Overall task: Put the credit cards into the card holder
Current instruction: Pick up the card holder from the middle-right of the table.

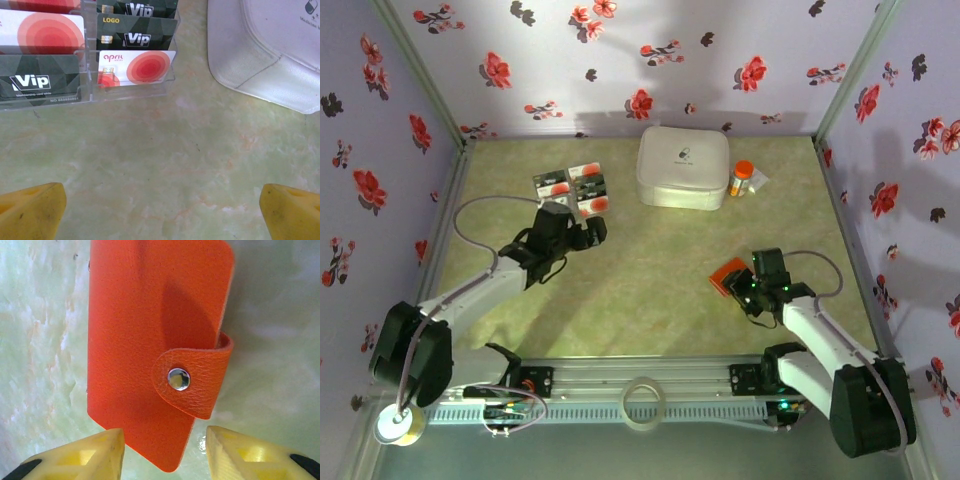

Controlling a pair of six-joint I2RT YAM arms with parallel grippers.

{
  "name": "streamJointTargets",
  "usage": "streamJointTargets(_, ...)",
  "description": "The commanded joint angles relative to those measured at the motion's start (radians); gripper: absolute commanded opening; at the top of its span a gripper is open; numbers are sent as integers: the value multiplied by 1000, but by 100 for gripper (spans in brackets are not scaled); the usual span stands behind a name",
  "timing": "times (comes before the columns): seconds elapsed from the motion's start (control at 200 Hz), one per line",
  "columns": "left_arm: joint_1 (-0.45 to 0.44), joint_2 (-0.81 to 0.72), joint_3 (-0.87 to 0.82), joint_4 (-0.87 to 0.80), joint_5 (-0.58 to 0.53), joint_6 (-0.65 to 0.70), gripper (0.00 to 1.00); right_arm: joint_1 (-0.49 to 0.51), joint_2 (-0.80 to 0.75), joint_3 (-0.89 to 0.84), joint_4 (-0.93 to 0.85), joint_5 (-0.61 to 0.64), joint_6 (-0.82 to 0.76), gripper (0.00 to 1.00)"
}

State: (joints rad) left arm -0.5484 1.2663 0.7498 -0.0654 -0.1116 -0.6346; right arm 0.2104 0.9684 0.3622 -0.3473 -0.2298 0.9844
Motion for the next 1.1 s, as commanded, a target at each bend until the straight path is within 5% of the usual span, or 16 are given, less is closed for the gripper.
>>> streamJointTargets(0.0, -16, 14, 25, 14, -21, -16, 100, 1, 19, -14, 45, -17, 29, 46)
streamJointTargets(0.445, -48, 49, 33, 11, -28, -15, 100, -15, 59, -12, 82, -23, 28, 36)
streamJointTargets(0.635, -62, 63, 39, 14, -28, -17, 100, -42, 68, -33, 104, -34, 26, 25)
streamJointTargets(0.855, -71, 70, 41, 14, -28, -19, 100, -71, 57, -45, 111, -60, 8, 0)
streamJointTargets(1.095, -70, 47, 29, 12, -36, -33, 100, -85, 23, -6, 114, -146, -53, 0)
